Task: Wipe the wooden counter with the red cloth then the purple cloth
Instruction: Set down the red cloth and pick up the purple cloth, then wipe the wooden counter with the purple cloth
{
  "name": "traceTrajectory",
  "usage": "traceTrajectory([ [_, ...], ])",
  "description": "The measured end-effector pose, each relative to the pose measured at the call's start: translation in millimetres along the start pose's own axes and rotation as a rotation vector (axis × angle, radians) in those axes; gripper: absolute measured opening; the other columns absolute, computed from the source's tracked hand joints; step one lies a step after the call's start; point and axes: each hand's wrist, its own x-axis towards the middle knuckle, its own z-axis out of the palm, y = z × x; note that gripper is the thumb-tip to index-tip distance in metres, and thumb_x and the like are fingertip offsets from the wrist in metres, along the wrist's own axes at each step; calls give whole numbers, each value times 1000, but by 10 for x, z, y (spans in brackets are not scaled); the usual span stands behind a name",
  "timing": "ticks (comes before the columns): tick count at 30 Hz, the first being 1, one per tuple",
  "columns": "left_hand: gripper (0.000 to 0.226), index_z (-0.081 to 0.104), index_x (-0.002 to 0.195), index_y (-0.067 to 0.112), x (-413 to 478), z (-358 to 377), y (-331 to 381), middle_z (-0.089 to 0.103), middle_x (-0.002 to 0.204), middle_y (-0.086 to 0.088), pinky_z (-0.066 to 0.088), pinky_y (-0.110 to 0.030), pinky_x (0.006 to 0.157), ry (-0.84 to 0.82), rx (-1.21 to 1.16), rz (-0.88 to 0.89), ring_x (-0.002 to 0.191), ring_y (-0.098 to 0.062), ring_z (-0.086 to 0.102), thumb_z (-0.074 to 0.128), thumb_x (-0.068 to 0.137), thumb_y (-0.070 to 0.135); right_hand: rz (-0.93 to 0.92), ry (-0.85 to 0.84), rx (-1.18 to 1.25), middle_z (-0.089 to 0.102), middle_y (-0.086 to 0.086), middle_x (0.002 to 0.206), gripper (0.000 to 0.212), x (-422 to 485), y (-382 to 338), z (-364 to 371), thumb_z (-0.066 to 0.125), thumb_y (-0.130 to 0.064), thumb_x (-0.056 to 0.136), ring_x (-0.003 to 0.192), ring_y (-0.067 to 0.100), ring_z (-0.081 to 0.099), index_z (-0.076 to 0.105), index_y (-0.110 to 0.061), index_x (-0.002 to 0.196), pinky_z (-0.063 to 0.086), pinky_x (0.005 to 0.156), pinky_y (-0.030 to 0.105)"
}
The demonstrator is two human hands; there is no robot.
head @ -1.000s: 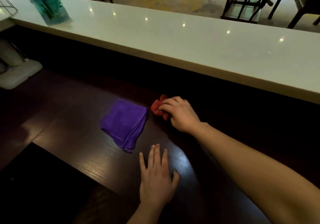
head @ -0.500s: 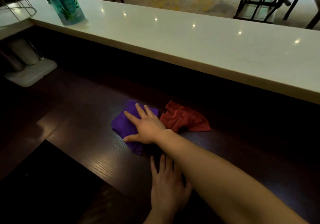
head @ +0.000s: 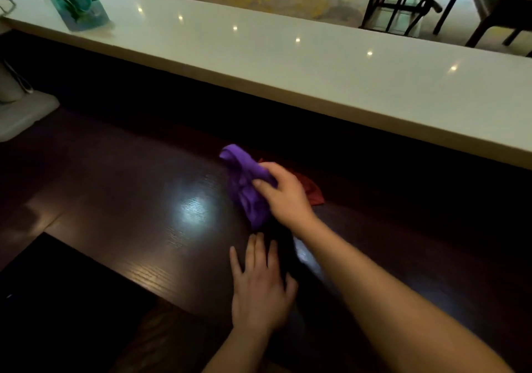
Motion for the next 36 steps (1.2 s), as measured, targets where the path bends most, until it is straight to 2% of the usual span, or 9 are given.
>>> traceTrajectory([
  [6,71,47,140,11,4,88,-23,40,152,-20,20,-64,115,72,23,13,145,-31,29,47,82,52,-36,126,96,70,-15,93,27,-592,-11,-1103,64,-17,83,88,4,61,66,-37,100,49,82,23],
  [11,77,42,145,14,17,128,-19,34,156,-19,13,-65,116,105,58,16,148,-34,21,43,84,61,49,72,-346,66,-7,113,28,-1037,214,-1636,66,-35,84,106,14,60,63,-30,111,44,93,29],
  [14,79,40,147,15,14,127,-12,31,158,-19,11,-68,115,95,70,13,150,-34,17,41,85,63,100,-236,-655,44,4,147,50,-1296,453,-1396,63,-54,83,139,21,35,53,-37,129,25,113,34],
  [17,79,41,147,15,11,135,-13,32,157,-19,13,-68,115,86,80,16,149,-35,20,41,85,63,52,-345,-1050,9,-8,161,70,-1441,716,-1115,30,-81,79,148,26,3,19,-53,142,7,118,51],
  [21,79,41,147,16,21,136,-10,33,157,-18,13,-67,116,91,79,11,148,-34,21,40,85,65,118,-210,-1106,0,-8,162,67,-1171,859,-1168,20,-78,82,147,31,-1,6,-55,143,3,118,51],
  [24,77,43,146,17,5,125,-32,34,157,-16,11,-64,117,105,45,10,149,-32,21,39,86,63,212,-155,-1116,1,-4,162,61,-1033,884,-1186,28,-68,88,147,32,1,11,-51,145,4,118,49],
  [27,73,44,145,15,-14,94,-34,39,156,-14,12,-62,119,146,-56,-2,148,-29,24,39,85,55,158,-89,-1084,10,-3,162,57,-1211,820,-969,37,-53,93,148,29,4,27,-37,146,5,119,47],
  [31,74,39,148,11,-35,27,-31,41,154,-13,11,-59,120,186,-210,-4,147,-26,28,36,85,47,-27,-216,-981,25,-4,158,53,-1476,719,-576,38,-55,91,146,29,15,43,-34,139,9,116,45],
  [36,71,38,149,14,-63,-35,-24,40,154,-14,11,-59,120,194,-254,4,146,-26,31,34,85,44,-21,-272,-1017,14,-8,161,54,-1033,707,-512,33,-58,93,148,27,2,24,-44,145,3,118,46],
])
